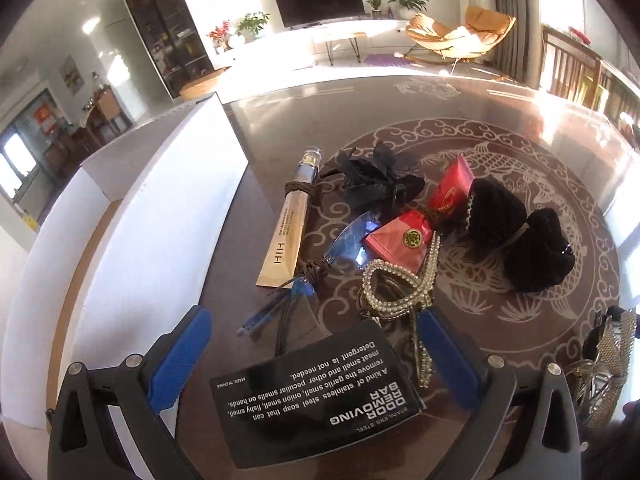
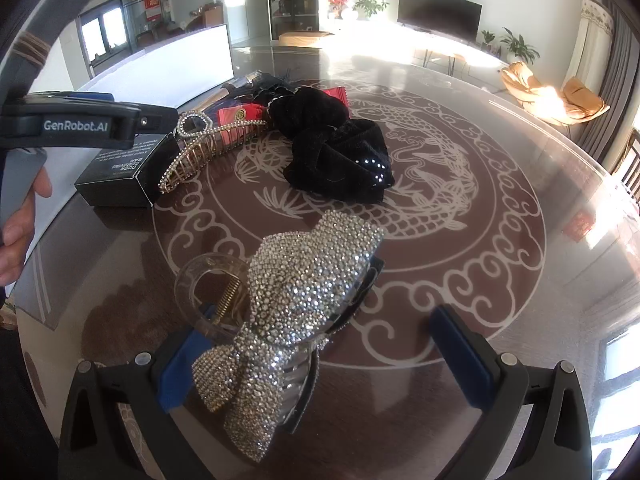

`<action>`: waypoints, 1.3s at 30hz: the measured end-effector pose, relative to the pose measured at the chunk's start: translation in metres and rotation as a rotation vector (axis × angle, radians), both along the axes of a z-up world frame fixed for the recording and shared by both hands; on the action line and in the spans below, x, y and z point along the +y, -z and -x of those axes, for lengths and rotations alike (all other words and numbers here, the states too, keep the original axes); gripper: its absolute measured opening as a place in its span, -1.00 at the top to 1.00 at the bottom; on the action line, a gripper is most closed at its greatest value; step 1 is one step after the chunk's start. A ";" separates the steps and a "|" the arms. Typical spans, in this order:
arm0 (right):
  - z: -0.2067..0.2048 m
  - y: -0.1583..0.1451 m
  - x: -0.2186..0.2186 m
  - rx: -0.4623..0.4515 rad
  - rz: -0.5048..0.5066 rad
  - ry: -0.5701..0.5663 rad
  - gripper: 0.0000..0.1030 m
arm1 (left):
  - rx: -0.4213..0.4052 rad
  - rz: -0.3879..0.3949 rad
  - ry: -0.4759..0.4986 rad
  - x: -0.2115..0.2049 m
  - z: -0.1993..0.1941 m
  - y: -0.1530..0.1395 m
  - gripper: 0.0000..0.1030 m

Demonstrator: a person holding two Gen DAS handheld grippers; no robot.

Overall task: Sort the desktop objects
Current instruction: 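Grasp the bow clip with the right tool while the left tool grasps the black odor removing bar box, then lift and carry the bow clip and black box over the cardboard bin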

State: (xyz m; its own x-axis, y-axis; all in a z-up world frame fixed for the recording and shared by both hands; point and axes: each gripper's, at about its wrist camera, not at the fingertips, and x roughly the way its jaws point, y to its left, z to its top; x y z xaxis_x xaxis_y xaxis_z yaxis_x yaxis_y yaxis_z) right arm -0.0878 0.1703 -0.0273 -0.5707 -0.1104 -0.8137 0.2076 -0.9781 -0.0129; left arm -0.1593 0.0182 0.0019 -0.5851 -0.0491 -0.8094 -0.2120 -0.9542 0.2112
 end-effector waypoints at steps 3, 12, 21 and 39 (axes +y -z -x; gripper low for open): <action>0.000 0.000 0.000 0.000 0.000 0.000 -1.00 | -0.097 -0.052 0.035 -0.013 0.003 0.019 -1.00; 0.000 0.000 0.000 0.000 0.000 0.000 -1.00 | -0.198 -0.059 0.361 -0.001 -0.063 0.024 -1.00; 0.000 0.000 0.000 0.000 0.000 0.000 -1.00 | -0.233 -0.077 0.274 -0.007 -0.052 0.029 -1.00; -0.015 -0.014 0.007 0.033 0.175 -0.045 -0.12 | -0.151 -0.203 0.120 -0.048 -0.091 0.023 -0.12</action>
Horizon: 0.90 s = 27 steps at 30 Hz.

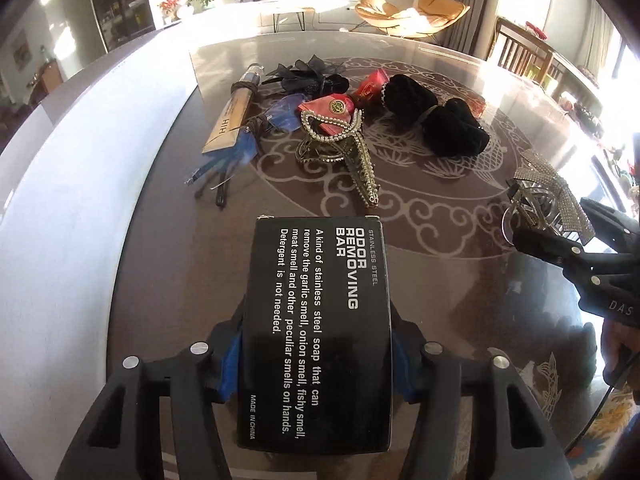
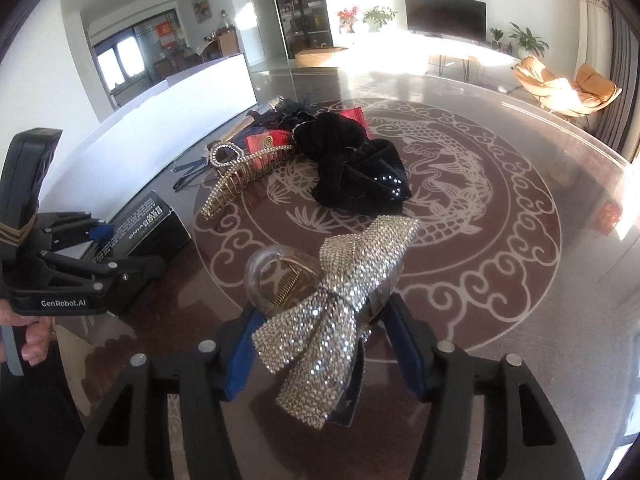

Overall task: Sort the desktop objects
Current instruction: 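Lift and carry the bow clip and black box over the cardboard bin, then open the right tool to drop the bow clip while the left tool releases the box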

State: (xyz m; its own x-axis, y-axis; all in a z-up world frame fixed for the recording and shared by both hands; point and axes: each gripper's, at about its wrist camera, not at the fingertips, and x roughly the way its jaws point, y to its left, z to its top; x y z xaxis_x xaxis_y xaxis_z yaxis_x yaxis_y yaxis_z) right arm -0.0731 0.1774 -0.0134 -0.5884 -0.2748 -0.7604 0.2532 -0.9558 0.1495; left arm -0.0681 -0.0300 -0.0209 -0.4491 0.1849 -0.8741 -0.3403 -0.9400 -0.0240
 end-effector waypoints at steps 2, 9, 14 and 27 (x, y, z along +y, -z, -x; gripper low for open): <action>-0.008 -0.006 -0.001 0.008 0.004 -0.010 -0.10 | -0.014 -0.060 -0.031 -0.007 -0.009 -0.002 -0.12; -0.029 -0.031 -0.012 0.038 -0.036 -0.078 -0.09 | 0.034 -0.191 -0.132 -0.029 -0.032 -0.030 -0.12; -0.022 -0.068 -0.042 0.102 -0.004 -0.148 -0.09 | 0.072 -0.289 -0.189 -0.071 -0.048 -0.075 -0.12; 0.033 -0.141 -0.286 0.157 0.178 -0.520 -0.09 | 0.108 -0.143 -0.571 -0.279 -0.012 -0.122 -0.12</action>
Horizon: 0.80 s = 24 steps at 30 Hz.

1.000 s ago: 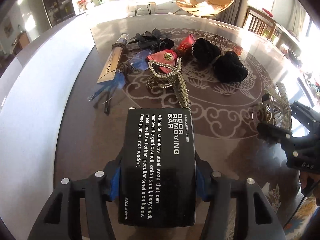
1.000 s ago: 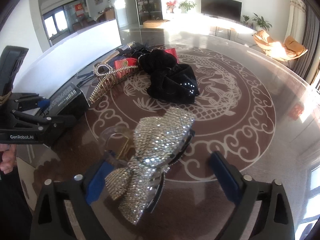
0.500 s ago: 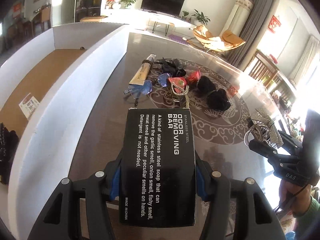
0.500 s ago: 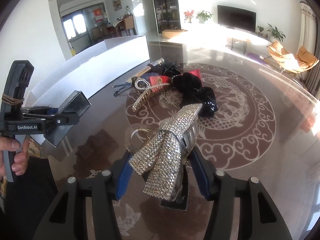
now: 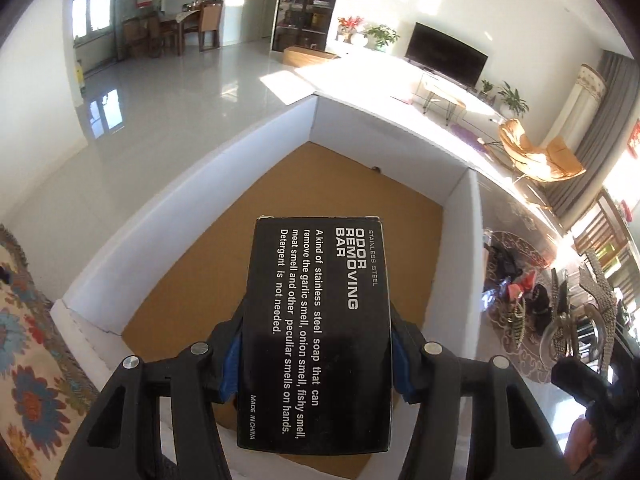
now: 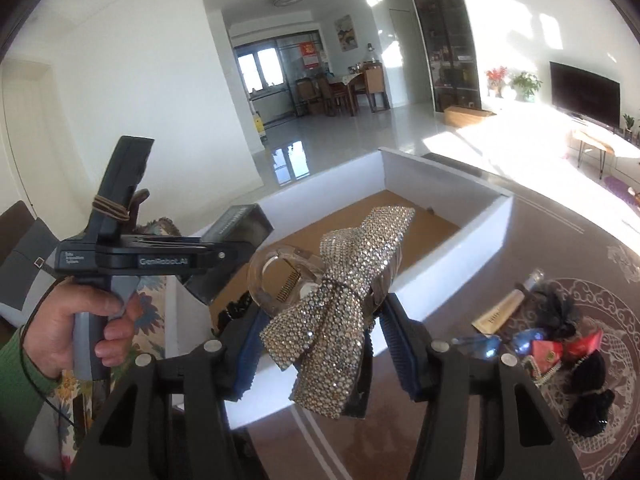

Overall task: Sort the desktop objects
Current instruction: 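Open the right tool to drop the bow clip while the left tool releases the box, then move both open tools back over the table pile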

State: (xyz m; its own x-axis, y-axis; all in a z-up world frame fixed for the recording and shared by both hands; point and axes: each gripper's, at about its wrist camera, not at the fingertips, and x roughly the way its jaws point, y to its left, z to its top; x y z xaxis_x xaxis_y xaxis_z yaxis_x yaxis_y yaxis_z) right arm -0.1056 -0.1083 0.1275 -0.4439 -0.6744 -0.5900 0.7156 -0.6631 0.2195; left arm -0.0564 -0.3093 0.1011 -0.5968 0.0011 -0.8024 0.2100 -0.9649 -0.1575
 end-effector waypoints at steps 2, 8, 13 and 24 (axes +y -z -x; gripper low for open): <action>0.002 0.011 -0.043 -0.009 -0.039 -0.068 -0.09 | -0.036 0.023 -0.041 -0.023 0.005 0.014 -0.12; 0.008 0.065 -0.121 -0.087 -0.210 -0.152 -0.16 | -0.162 0.074 -0.094 -0.051 0.011 0.058 -0.15; 0.007 0.072 -0.122 -0.090 -0.224 -0.148 -0.72 | -0.180 0.146 -0.101 -0.044 0.010 0.066 -0.56; -0.010 0.034 0.039 0.066 -0.118 0.091 -1.00 | 0.087 0.152 -0.037 0.026 -0.024 -0.005 -0.58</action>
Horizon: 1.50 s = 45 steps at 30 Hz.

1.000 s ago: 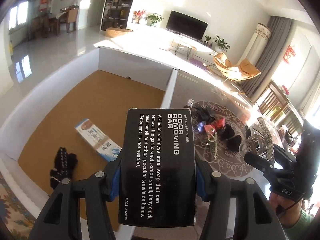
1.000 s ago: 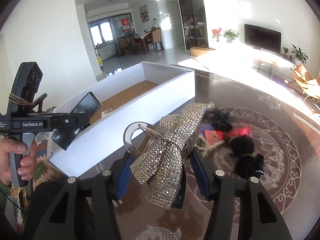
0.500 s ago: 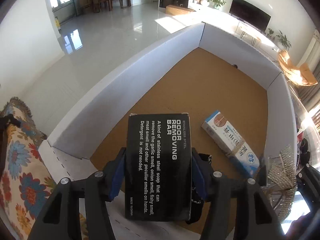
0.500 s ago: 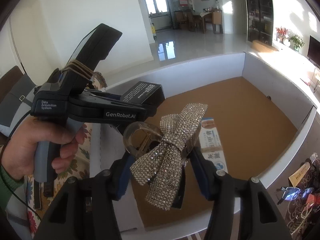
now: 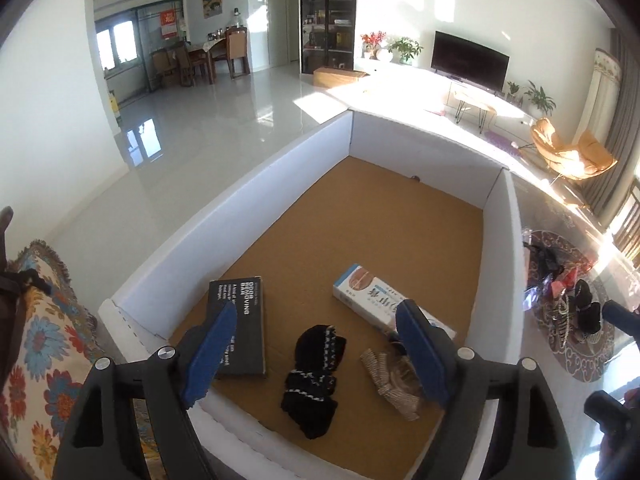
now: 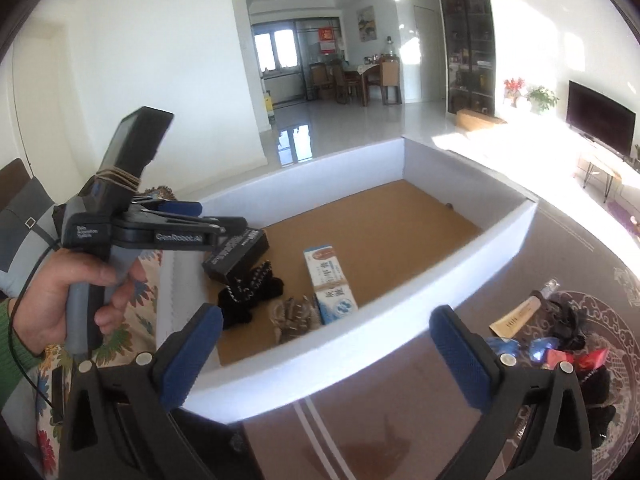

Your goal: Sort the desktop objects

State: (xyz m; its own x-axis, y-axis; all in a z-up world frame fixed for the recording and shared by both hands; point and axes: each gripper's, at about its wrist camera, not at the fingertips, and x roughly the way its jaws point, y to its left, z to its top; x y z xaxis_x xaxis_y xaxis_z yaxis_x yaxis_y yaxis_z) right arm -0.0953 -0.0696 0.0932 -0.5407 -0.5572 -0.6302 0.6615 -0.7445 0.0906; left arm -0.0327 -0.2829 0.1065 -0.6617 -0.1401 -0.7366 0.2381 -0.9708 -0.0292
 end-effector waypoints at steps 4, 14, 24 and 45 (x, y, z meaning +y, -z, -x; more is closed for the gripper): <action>-0.007 0.033 0.089 0.006 -0.089 0.199 -1.00 | 0.073 -0.070 0.203 0.067 -0.011 -0.022 -0.66; -0.018 0.115 0.260 -0.179 -0.268 0.573 -1.00 | -0.145 -0.068 0.595 0.257 0.004 0.054 -0.94; -0.017 0.116 0.273 -0.205 -0.201 0.622 -1.00 | -0.208 0.050 0.549 0.318 0.036 0.144 -1.00; -0.017 0.116 0.273 -0.205 -0.201 0.623 -1.00 | -0.120 0.033 0.494 0.316 0.044 0.142 -1.00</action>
State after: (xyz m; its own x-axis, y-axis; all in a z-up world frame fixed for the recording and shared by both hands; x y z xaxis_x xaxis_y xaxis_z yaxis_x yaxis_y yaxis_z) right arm -0.0785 0.2037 -0.0227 -0.5810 -0.0427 -0.8128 0.0888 -0.9960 -0.0111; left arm -0.0767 0.0329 -0.0353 -0.5659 0.1441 -0.8118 -0.2503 -0.9682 0.0026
